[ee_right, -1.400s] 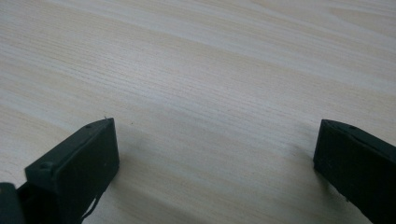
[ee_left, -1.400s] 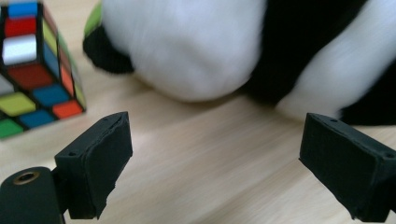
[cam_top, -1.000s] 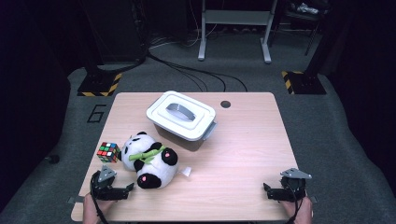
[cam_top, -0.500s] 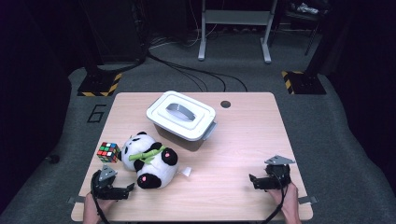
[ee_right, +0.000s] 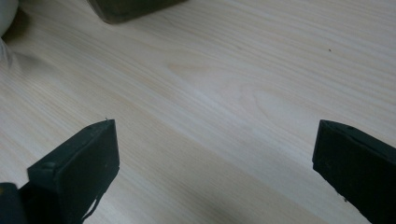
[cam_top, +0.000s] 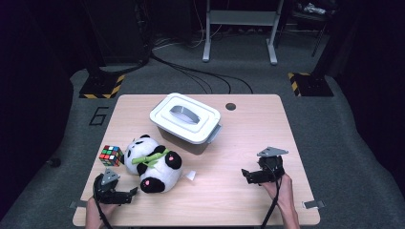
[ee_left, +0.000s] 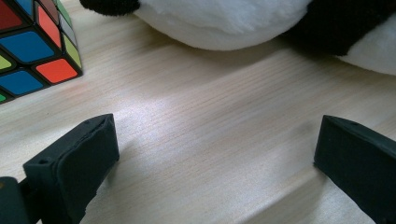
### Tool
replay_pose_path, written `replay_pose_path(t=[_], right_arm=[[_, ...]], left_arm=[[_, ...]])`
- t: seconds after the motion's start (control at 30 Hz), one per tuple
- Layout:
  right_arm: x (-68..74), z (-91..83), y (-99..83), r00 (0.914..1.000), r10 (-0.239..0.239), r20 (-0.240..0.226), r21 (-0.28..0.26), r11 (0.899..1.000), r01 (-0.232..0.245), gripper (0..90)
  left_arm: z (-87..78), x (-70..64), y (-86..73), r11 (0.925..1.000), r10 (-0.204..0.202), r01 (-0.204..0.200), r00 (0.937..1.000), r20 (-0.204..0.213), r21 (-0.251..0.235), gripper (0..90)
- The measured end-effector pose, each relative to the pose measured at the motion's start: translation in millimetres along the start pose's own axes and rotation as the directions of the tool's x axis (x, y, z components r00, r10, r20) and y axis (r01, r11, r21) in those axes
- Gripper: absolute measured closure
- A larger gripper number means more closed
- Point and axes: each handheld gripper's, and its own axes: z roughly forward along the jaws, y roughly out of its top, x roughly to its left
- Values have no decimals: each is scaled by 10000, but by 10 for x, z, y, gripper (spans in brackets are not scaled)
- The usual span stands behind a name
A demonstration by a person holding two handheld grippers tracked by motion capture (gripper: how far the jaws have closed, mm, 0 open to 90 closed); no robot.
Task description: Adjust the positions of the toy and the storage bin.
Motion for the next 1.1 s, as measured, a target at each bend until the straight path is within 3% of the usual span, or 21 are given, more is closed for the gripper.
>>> replay_pose_path(t=[0.57,1.1], right_arm=[[236,152,759,9926,-852,-865,-568,9951,804,0],[519,533,1550,9715,-1862,-1466,-875,9807,1748,18]], left_arm=[[0,-2,-1,10000,-18,18,10000,16,-3,0],[-1,-4,-1,10000,8,-8,10000,75,13,0]])
